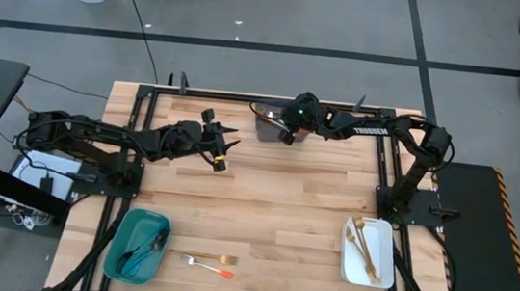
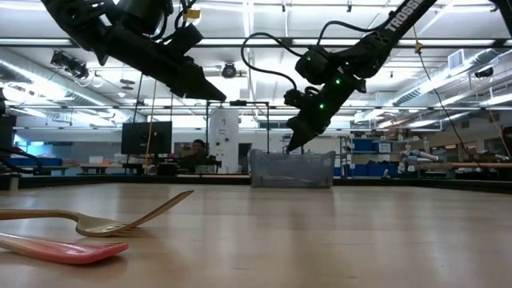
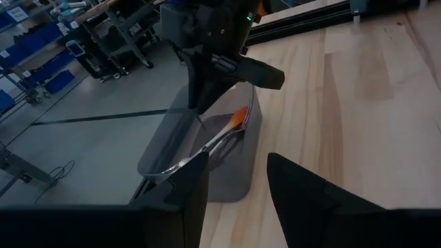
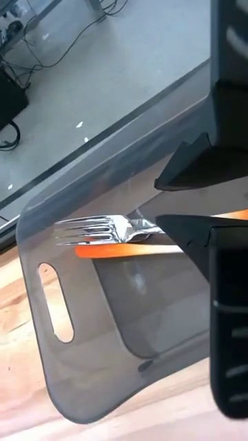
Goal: Sort silverware by color (type)
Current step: Put the gold fork into the white bin
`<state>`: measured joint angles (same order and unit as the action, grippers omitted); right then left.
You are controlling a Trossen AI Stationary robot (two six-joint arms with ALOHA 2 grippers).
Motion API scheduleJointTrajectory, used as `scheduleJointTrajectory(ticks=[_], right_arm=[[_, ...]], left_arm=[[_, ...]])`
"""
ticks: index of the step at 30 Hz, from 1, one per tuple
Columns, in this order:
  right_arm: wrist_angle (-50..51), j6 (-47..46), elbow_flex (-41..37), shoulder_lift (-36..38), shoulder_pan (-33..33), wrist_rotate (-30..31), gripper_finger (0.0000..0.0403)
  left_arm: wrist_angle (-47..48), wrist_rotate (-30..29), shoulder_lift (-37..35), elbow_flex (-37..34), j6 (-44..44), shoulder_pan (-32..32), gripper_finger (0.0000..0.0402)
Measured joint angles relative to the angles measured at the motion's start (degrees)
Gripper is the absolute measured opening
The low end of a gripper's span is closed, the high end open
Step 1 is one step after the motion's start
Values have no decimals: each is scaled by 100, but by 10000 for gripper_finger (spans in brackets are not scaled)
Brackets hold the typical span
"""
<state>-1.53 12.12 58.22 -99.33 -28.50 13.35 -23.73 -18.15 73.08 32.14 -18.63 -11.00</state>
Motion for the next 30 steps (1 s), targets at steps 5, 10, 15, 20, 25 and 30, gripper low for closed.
scheduleJointTrajectory(ticks=[5,10,15,20,25,30], right_arm=[[34,-63,0,6,106,-2,82],[85,-205,0,54,258,-11,84],[212,-442,-1,146,428,-127,85],[421,-766,186,173,633,-561,85],[516,-763,340,173,984,-501,85],[373,-720,356,173,1376,-420,85]], left_arm=[[22,28,0,0,2,0,155],[408,661,0,7,-67,-2,155],[773,1074,2,8,-15,2,155],[1664,1091,2,235,427,32,155],[1974,1095,4,254,637,200,155],[2287,1095,2,256,962,341,155]])
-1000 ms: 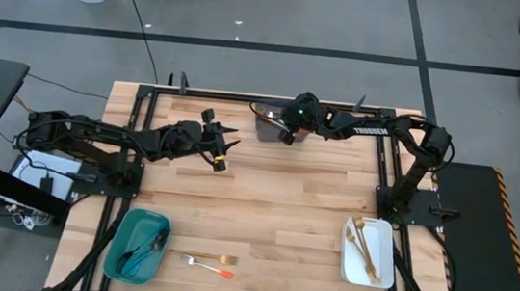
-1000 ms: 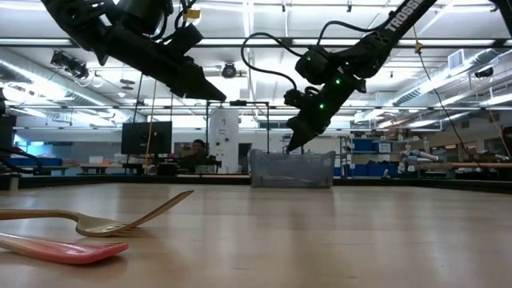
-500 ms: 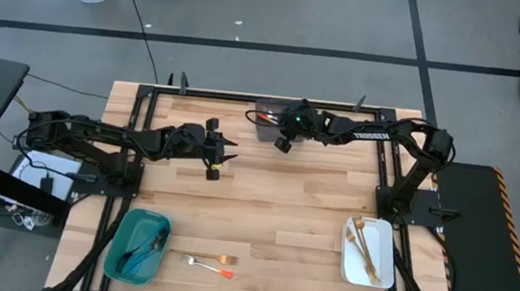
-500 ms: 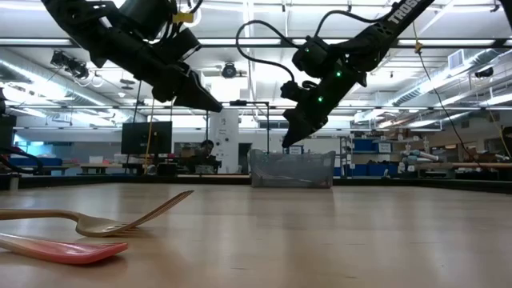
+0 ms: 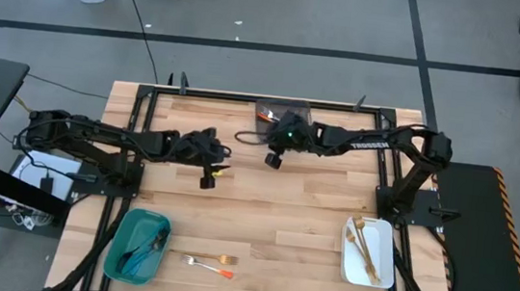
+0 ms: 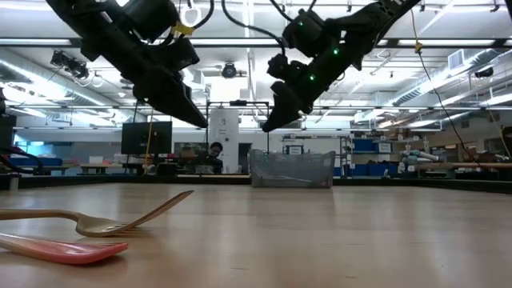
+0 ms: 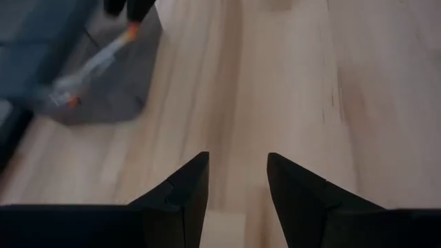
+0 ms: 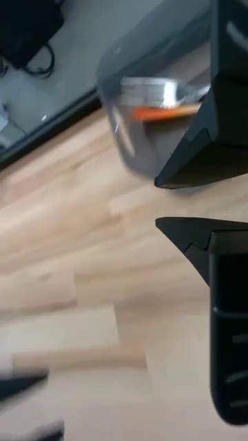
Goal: Sort silverware by color (type)
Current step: Put the gold fork into the white bin
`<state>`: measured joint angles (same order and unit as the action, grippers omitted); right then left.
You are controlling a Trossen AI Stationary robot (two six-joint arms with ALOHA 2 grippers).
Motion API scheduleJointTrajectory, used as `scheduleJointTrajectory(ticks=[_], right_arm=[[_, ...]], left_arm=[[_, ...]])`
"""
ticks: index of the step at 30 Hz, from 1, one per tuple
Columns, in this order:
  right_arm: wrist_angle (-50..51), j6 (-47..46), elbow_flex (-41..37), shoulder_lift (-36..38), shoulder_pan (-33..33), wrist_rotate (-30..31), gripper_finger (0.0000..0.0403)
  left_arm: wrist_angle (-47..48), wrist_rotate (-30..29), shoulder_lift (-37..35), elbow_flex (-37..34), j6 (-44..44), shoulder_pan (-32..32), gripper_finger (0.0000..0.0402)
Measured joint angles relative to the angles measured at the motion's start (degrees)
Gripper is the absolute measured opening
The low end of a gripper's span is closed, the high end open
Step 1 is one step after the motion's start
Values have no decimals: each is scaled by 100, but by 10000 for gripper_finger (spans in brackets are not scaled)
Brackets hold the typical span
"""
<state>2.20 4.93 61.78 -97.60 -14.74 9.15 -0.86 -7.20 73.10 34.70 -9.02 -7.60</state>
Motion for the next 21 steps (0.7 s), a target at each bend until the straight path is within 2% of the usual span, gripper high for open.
scheduleJointTrajectory(ticks=[11,21], right_arm=[[-46,-20,0,-2,836,7,85],[-220,-50,0,-11,1492,-116,84]], left_arm=[[1005,-1,0,0,397,242,155],[1267,-4,0,0,691,258,155]])
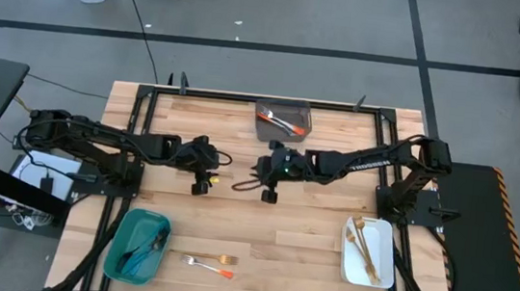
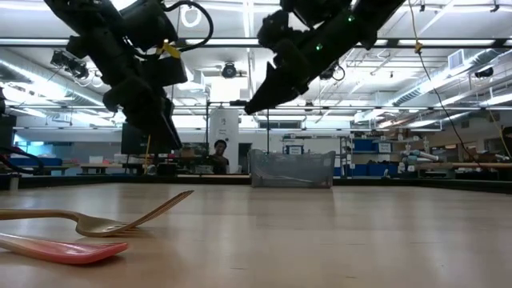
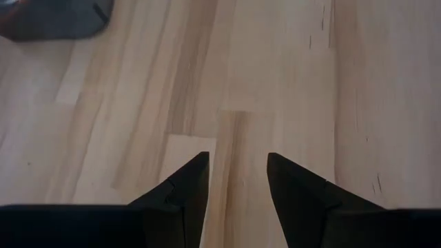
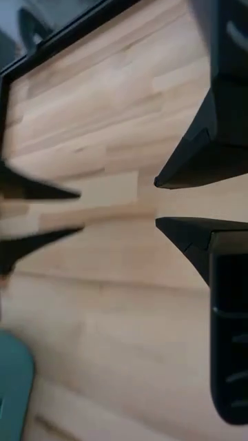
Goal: Sort silverware by color (type)
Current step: Put the gold fork into the white bin
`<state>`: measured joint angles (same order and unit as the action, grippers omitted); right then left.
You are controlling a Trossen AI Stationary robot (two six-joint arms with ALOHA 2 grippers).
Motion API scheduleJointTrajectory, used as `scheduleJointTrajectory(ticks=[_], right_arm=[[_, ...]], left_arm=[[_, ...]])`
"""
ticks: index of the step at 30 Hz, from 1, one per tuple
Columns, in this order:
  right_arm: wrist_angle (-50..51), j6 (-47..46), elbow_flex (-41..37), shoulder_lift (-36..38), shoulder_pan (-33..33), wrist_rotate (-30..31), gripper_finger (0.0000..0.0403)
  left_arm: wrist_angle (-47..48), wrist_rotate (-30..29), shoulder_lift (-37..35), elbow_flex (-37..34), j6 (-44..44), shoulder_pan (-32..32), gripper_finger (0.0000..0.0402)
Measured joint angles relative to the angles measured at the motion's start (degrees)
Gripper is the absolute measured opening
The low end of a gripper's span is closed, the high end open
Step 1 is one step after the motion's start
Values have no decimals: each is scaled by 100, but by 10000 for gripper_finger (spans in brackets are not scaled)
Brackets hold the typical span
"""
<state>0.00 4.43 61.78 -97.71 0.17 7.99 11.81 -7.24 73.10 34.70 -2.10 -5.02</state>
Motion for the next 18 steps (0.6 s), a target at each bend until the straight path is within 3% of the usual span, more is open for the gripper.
scheduleJointTrajectory(ticks=[8,18], right_arm=[[-248,-169,-34,-63,434,-37,84],[-461,-797,-271,-63,964,-18,84]], left_arm=[[938,1,2,533,710,109,155],[1899,141,2,1276,1552,935,155]])
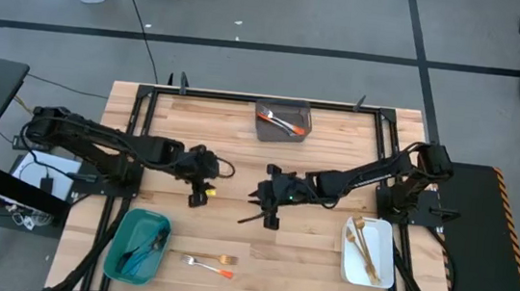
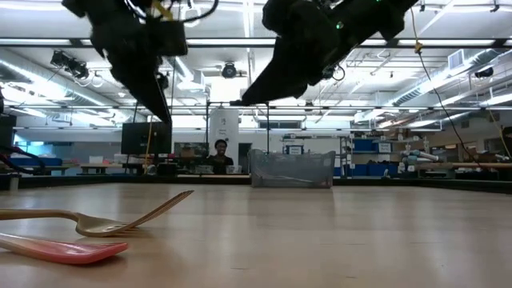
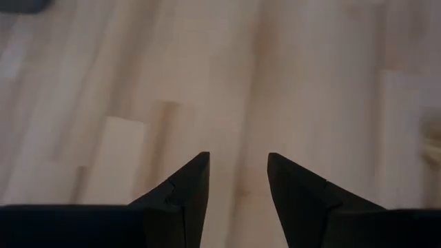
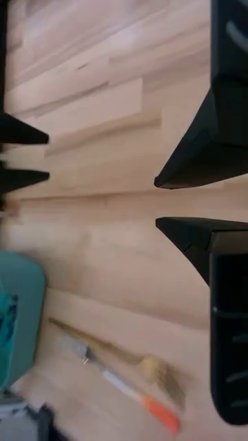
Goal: Sort silverware by color (type)
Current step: Put the gold fork into the white bin
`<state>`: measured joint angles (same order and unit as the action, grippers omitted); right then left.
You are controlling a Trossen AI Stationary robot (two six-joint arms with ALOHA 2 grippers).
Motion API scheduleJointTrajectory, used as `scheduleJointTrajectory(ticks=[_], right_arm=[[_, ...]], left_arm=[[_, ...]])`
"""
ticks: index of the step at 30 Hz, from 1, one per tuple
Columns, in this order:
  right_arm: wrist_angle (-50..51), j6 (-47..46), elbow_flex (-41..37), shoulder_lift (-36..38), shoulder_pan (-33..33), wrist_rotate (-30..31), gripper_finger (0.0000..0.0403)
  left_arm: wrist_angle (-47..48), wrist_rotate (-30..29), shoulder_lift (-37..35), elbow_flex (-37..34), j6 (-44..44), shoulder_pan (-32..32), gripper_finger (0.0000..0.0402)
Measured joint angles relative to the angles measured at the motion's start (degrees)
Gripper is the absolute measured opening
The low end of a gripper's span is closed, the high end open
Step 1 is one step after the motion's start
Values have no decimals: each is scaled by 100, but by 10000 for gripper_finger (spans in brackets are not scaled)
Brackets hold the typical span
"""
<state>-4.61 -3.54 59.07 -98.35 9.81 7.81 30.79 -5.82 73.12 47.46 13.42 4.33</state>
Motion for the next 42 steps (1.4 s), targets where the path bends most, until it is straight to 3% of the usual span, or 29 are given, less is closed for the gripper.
scheduleJointTrajectory(ticks=[12,22,35,42], right_arm=[[34,-535,4,0,580,1001,84],[-335,-847,-224,2,1001,1650,84],[-440,-1144,-631,4,1349,1659,84],[-421,-1203,-723,7,1378,1680,84]], left_arm=[[41,61,0,300,1196,1250,155],[-294,-427,467,300,2058,1934,155],[-666,-298,1402,347,2651,2167,155],[-55,-289,2226,1146,2509,2354,155]])
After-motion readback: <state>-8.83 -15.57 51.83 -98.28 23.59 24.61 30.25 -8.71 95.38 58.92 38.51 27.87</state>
